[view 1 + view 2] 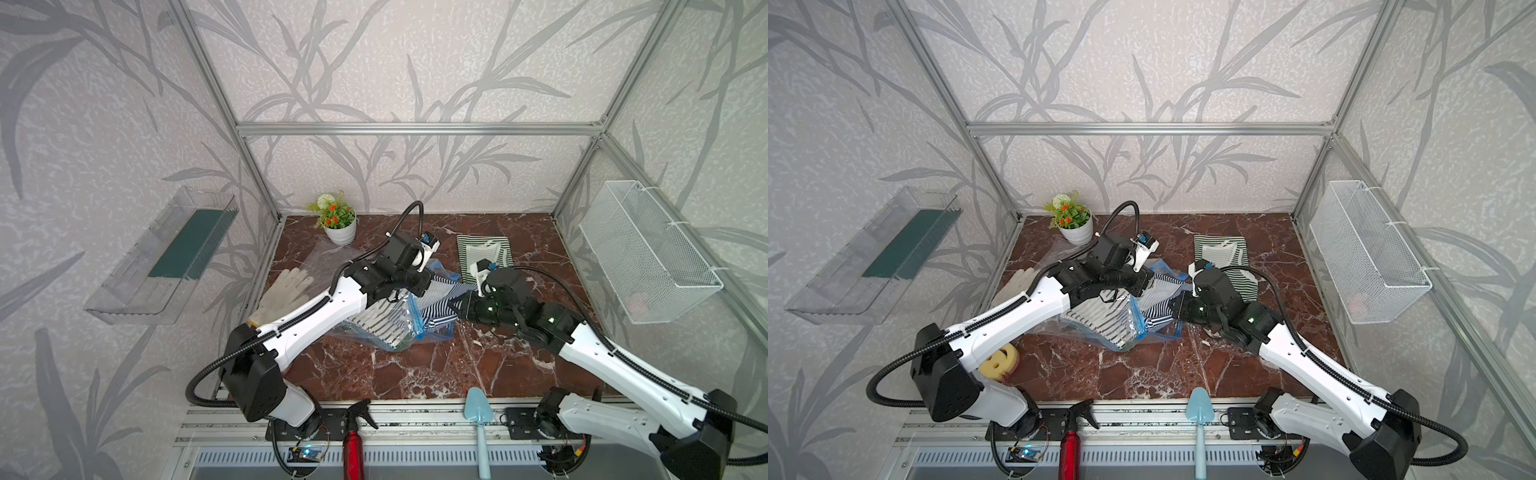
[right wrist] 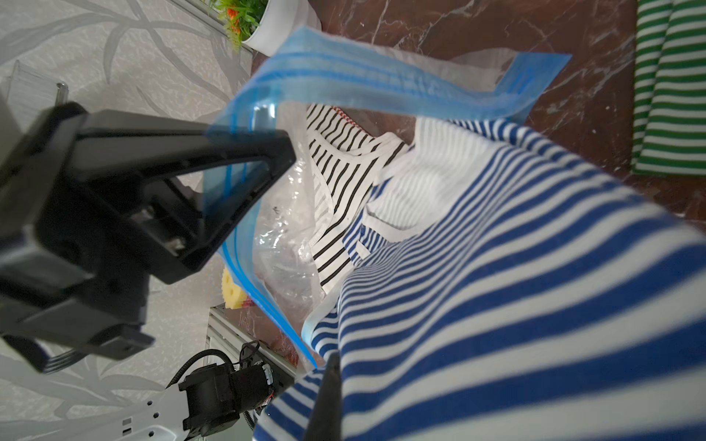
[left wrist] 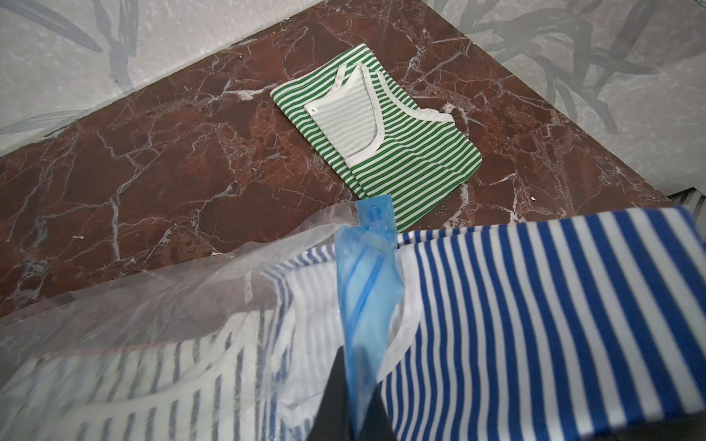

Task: Take the tank top out of the vacuum bag
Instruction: Take out the tank top from the vacuum bag.

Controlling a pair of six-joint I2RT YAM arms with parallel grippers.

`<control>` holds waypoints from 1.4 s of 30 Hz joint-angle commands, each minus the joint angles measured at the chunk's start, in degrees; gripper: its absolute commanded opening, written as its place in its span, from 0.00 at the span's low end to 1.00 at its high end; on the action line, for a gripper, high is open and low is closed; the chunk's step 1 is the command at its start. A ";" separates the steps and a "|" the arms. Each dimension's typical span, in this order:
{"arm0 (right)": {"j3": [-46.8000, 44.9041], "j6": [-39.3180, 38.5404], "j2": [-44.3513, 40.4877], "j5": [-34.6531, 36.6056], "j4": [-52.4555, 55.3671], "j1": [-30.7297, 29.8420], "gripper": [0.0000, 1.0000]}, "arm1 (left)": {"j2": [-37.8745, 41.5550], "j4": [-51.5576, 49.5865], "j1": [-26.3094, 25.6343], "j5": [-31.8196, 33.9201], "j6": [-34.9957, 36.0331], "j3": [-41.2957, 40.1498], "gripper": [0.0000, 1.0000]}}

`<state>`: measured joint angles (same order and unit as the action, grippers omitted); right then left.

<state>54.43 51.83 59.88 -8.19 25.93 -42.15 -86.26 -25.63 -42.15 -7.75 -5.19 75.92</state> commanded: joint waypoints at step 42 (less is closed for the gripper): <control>24.61 -7.73 -1.99 -8.06 12.68 27.54 0.00 | -1.55 -0.95 0.32 -0.54 -1.06 3.06 0.00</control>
<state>78.08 46.33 56.73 -11.81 41.23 -17.21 -87.64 -25.93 -42.09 -8.14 -6.22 76.88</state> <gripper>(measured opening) 0.057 0.047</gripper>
